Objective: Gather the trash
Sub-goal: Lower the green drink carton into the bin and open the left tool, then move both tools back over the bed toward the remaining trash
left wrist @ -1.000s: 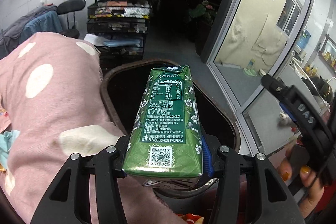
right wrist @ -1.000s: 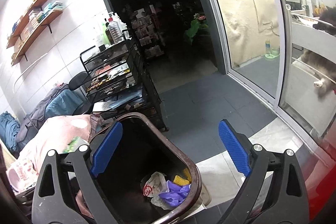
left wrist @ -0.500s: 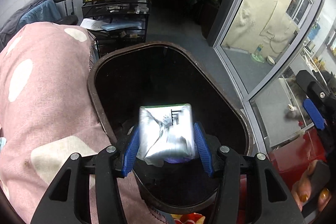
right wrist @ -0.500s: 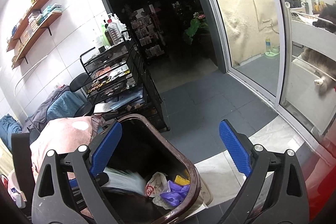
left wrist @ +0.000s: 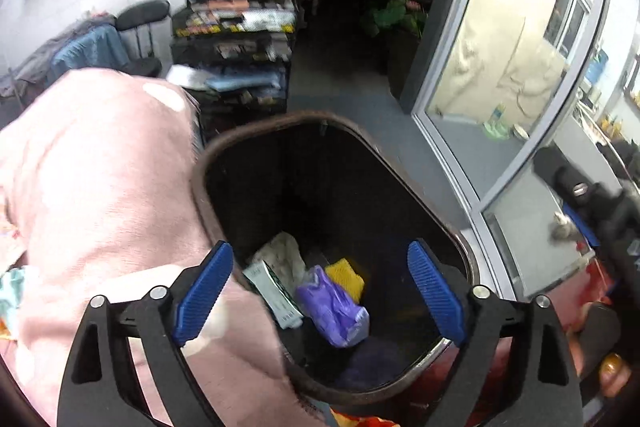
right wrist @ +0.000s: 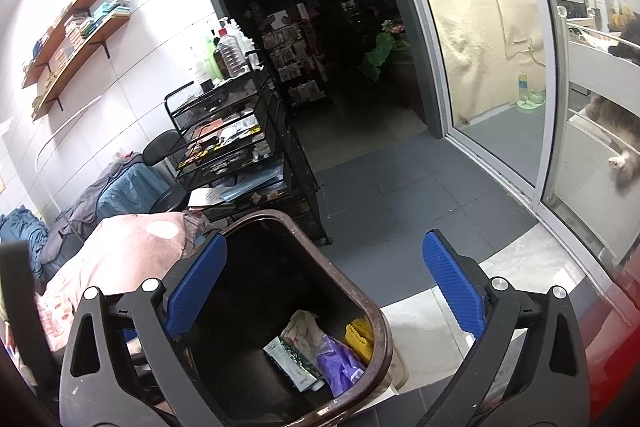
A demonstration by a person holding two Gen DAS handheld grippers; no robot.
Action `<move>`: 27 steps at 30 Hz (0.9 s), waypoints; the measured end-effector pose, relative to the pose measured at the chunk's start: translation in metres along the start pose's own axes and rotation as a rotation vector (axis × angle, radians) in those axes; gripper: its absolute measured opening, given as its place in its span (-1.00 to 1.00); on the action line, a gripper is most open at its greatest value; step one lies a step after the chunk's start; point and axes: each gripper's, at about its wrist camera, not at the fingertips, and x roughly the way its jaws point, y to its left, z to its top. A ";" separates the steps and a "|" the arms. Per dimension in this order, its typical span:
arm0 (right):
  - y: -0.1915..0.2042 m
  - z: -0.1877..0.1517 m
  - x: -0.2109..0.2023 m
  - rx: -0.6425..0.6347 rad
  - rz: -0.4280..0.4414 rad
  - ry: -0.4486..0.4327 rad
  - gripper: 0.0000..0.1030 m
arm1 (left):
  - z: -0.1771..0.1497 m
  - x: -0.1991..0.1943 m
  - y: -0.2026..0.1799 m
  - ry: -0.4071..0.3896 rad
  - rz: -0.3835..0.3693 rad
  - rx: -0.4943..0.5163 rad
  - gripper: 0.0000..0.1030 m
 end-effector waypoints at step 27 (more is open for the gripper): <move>0.113 -0.045 -0.009 -0.263 0.292 0.116 0.89 | -0.073 -0.143 0.094 -0.278 0.273 -0.129 0.89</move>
